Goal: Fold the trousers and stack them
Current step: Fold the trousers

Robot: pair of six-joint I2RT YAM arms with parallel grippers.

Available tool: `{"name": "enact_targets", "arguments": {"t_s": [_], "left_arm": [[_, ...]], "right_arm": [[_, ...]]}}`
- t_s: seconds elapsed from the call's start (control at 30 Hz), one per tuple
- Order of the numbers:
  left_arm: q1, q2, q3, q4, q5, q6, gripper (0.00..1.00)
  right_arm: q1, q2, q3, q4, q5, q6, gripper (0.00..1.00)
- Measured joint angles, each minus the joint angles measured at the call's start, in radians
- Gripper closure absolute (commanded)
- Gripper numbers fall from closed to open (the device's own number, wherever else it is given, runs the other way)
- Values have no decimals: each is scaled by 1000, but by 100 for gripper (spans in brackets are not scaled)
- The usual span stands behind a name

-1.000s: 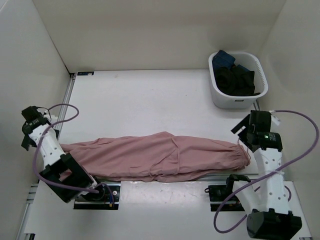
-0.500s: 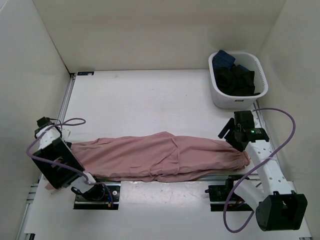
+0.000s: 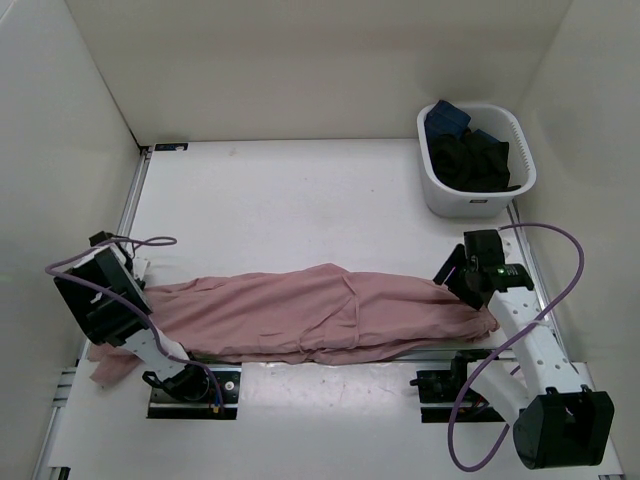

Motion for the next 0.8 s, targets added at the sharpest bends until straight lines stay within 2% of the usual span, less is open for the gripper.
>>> {"name": "enact_targets", "arguments": {"t_s": [0.07, 0.1, 0.4, 0.67, 0.8], "left_arm": [[0, 13, -11, -8, -13, 8, 69], [0, 13, -15, -10, -16, 11, 86], [0, -3, 14, -27, -32, 9, 86], [-22, -184, 163, -55, -25, 2, 86], [-41, -191, 198, -58, -23, -11, 86]], "right_arm": [[0, -2, -6, 0, 0, 0, 27], [0, -3, -8, -2, 0, 1, 27], [0, -18, -45, 2, 8, 5, 27], [0, -27, -68, 5, 16, 8, 27], [0, -18, -88, 12, 20, 9, 29]]}}
